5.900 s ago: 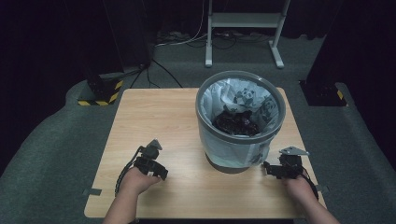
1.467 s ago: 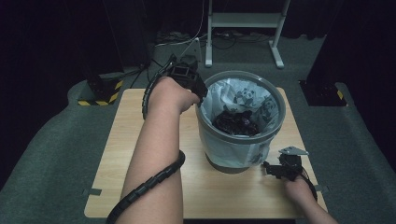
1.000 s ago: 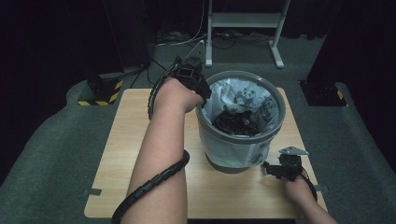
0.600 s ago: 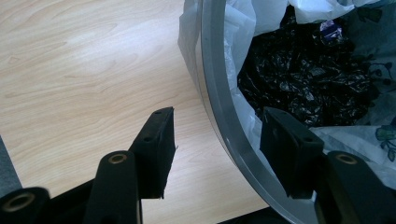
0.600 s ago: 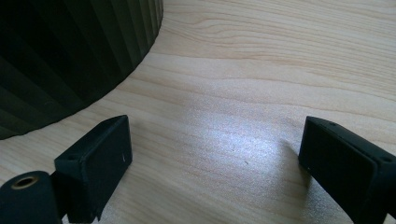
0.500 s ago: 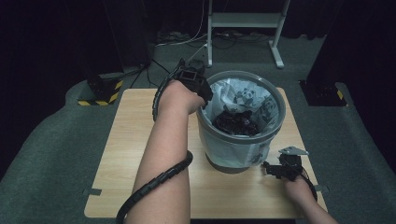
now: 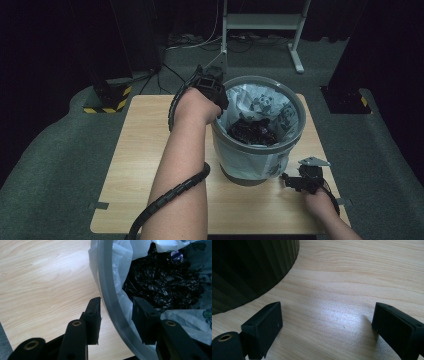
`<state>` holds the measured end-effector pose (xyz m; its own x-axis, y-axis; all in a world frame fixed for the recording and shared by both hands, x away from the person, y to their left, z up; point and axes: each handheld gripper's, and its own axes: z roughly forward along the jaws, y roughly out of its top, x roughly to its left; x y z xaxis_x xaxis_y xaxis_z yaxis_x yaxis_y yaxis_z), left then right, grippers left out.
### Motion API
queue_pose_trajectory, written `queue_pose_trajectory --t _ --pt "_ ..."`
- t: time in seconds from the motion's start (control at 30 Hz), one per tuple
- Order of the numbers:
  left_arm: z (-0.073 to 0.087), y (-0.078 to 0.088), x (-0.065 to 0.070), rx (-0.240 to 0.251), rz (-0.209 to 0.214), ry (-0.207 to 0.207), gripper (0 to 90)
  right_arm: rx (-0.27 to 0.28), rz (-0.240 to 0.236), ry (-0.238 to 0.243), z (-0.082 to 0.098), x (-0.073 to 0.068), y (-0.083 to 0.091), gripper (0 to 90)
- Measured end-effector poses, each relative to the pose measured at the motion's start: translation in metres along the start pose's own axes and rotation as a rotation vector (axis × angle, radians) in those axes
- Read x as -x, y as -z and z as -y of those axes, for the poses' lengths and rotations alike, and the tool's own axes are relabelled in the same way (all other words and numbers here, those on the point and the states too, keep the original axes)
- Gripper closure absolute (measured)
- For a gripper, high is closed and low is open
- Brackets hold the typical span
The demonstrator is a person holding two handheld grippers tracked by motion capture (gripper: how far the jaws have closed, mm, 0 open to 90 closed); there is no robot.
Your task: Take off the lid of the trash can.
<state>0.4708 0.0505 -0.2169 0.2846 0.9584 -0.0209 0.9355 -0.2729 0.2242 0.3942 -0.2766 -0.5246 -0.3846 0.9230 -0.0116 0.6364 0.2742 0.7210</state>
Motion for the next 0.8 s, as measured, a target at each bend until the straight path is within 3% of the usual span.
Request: queue_pose_trajectory --t 0.37,0.8 --pt "-0.0024 -0.0086 0.0050 -0.029 -0.058 -0.008 65.9 -0.001 -0.002 0.000 -0.0002 -0.0001 -0.0001 9.3" --pt "-0.0059 0.0007 0.0055 -0.004 -0.055 0.021 68.6 -0.002 -0.001 0.000 -0.0002 -0.0003 -0.0001 9.3"
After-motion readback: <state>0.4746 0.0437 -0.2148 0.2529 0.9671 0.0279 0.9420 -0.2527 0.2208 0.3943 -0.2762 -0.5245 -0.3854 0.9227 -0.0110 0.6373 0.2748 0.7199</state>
